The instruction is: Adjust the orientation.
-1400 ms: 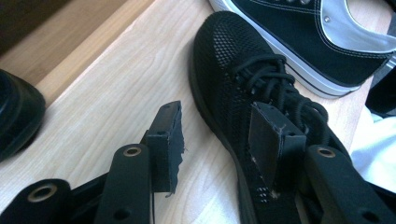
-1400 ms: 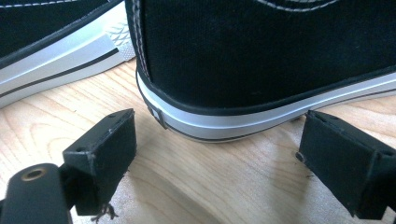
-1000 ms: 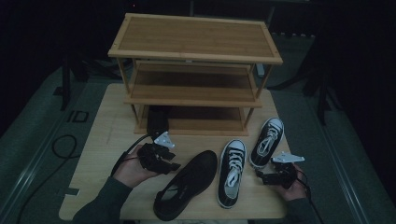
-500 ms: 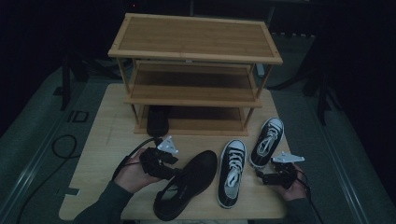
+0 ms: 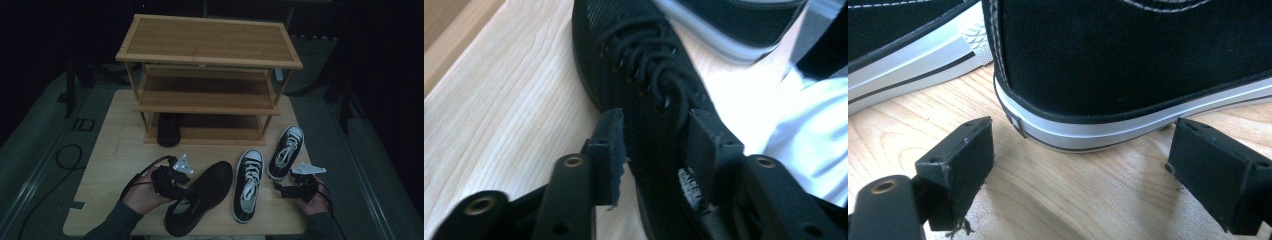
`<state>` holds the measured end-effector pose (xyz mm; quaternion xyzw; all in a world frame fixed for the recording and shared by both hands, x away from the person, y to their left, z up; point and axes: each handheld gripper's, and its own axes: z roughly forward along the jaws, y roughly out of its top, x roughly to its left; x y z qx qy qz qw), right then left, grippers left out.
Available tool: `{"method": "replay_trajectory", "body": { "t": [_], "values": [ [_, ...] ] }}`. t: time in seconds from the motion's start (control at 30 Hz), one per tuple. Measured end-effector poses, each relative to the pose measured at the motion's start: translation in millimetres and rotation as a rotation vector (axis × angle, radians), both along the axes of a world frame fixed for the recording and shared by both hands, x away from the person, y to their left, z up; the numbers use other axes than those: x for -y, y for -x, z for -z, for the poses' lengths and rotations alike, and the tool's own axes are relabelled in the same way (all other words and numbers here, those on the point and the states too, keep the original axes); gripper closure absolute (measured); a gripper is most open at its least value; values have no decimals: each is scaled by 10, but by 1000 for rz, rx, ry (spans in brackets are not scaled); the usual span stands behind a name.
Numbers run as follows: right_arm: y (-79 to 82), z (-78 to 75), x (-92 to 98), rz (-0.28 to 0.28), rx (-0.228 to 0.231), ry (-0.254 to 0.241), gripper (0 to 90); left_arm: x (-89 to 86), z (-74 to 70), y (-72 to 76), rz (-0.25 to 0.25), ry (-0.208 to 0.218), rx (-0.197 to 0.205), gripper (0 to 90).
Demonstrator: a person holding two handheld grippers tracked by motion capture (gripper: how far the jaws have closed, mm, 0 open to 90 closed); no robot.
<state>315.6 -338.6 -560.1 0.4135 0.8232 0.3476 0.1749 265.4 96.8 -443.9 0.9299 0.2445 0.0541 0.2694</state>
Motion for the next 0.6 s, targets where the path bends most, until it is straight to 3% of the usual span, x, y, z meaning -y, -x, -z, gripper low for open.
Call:
{"method": "replay_trajectory", "body": {
  "t": [0.03, 0.13, 0.37, 0.5, 0.6],
  "values": [
    [0, 0, 0, 0, 0, 0, 111, 11, 18, -3, -2, -25, 5, 625],
    [0, 0, 0, 0, 0, 0, 111, 53, 45, -8, 2, -41, 3, 680],
    [0, 0, 0, 0, 0, 0, 111, 130, 92, -40, -30, -77, 10, 691],
    [0, 0, 0, 0, 0, 0, 111, 145, 146, -76, -56, -55, -9, 727],
    [0, 0, 0, 0, 0, 0, 111, 140, 167, -89, -60, -25, -31, 815]
  ]
}}
